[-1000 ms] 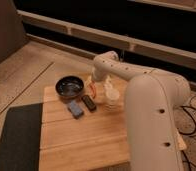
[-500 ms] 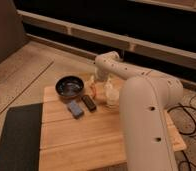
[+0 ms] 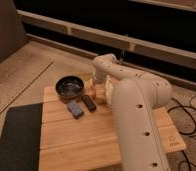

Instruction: Place the pepper in the ceramic bowl

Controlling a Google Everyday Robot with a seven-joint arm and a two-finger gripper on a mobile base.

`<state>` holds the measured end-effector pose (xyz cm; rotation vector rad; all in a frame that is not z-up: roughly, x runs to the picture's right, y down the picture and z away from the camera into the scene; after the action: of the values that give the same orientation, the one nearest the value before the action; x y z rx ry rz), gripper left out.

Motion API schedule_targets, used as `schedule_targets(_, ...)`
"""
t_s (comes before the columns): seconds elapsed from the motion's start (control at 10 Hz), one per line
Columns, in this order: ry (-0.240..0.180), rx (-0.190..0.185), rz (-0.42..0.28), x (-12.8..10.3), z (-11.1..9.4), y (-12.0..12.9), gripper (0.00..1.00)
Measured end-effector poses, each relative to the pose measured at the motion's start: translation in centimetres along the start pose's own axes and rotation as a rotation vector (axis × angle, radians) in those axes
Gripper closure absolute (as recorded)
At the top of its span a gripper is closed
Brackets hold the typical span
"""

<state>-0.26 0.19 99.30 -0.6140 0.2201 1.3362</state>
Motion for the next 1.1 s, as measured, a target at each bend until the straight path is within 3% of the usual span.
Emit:
schedule_targets(0.2,0.046,0.026,0.011,0.7,1.3,-1.2,0.35)
schedule_targets(0.4,0.065,0.053,0.029,0.9,1.8,-2.4,0.37)
schedule_targets(0.9,0.068,0.055,-0.010,0.3,2.4,-1.4,0.90)
schedule_targets(1.1,0.055,0.052,-0.026,-0.2,2.1,-0.8,1.00)
